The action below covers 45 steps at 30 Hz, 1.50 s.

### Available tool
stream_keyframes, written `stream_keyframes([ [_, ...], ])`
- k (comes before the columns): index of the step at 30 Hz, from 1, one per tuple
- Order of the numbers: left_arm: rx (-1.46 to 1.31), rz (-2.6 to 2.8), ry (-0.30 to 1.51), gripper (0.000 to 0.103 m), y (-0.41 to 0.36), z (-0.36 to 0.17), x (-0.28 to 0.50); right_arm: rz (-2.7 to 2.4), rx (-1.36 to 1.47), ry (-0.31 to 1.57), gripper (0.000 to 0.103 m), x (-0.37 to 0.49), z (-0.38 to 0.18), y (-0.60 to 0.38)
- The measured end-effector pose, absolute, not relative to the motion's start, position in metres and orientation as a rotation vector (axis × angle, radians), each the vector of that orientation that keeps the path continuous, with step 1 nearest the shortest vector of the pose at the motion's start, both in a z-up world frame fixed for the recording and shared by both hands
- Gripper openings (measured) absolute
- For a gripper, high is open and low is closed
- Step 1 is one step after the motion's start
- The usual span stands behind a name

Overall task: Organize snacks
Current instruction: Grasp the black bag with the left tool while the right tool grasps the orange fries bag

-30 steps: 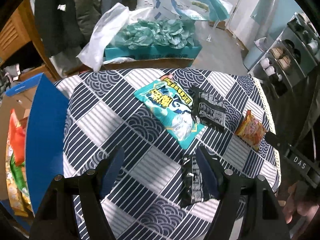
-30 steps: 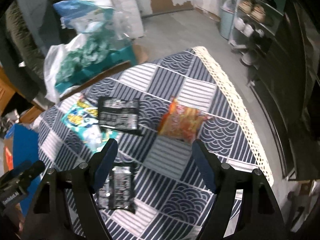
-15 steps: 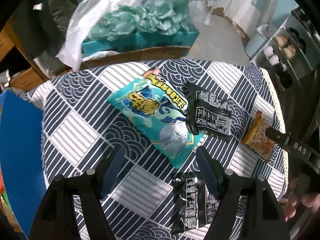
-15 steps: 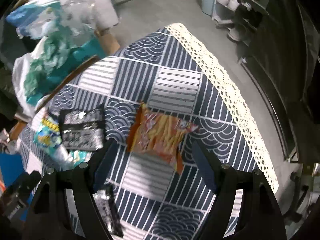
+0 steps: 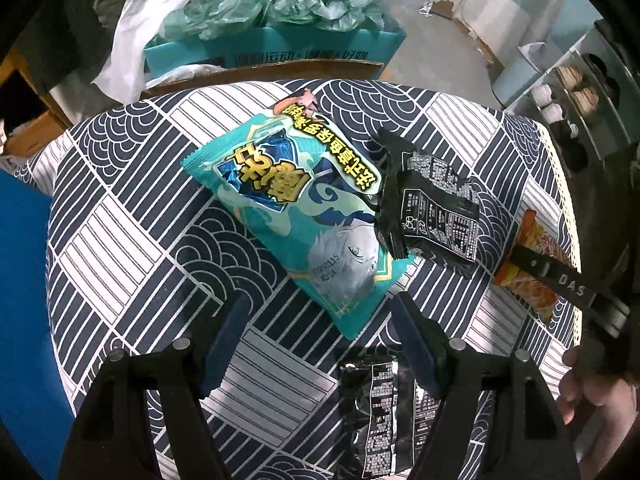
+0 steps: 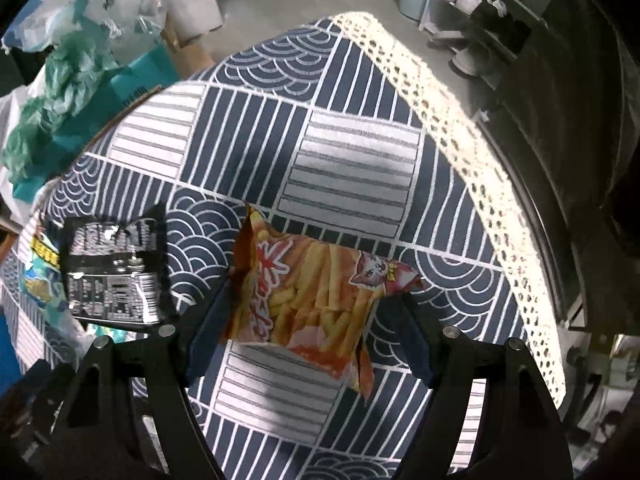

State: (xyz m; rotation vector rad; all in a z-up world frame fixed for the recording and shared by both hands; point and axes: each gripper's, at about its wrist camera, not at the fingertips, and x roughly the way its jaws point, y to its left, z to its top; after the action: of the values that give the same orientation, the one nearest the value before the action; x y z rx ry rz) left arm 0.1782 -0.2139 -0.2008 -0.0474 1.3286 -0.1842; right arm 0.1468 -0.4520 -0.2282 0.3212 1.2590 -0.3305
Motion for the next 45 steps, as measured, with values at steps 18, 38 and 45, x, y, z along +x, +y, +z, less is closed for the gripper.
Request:
stream_keyframes([
  [18,-0.05,-0.213,1.362,0.075,-0.229,-0.198,0.156,-0.2,0.22,1.239,0.05,0.12,-0.212,-0.425],
  [38,-0.005,-0.241,1.444,0.079,-0.265,-0.213,0.101,-0.137,0.28,1.2,0.05,0.058,-0.177,-0.426],
  [45,0.07,-0.243,1.436,0.08,-0.287,-0.224,0.087,-0.119,0.302,1.178,0.05,0.057,-0.171,-0.426],
])
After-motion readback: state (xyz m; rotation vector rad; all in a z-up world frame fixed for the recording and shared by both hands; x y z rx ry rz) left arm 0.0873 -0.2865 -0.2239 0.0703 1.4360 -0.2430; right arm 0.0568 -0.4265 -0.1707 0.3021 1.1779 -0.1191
